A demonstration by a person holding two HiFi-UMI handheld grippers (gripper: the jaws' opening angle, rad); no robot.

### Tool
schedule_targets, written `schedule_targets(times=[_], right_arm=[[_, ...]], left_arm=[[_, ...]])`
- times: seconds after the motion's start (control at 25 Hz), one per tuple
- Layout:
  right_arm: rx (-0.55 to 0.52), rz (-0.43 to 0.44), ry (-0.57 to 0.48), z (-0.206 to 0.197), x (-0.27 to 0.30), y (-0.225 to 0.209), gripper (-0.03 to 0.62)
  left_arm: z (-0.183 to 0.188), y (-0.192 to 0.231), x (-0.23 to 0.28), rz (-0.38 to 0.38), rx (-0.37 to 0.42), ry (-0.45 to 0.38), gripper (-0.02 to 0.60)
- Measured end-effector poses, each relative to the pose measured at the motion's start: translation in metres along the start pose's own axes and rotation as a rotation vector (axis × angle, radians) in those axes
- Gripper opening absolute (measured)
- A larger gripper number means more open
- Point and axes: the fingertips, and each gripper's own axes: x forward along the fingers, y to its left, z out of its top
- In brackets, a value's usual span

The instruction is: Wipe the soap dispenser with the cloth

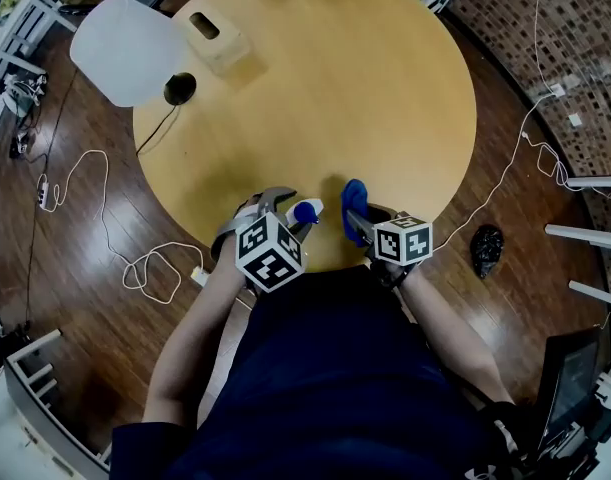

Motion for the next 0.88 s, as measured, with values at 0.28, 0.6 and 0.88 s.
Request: schedule_targets(times=[0.28, 0.6, 0.88], right_arm=[[0.009, 0.001, -0.001, -0.002, -0.001, -0.003, 0.103], [-0.036, 0.024, 0.021, -0.007, -0.004, -0.001, 0.103], [-0.041, 0.024, 0.035, -0.017, -0.009, -0.008, 0.103]], left_arm=[[-0.015, -0.009, -0.013, 0.150, -0.534, -0.200, 0.192], [-0.005, 0.008, 0.003, 0.305, -0.601, -0.251, 0.143], [0.003, 0.019, 0.009, 0.405, -0.408, -0.232, 0.160]])
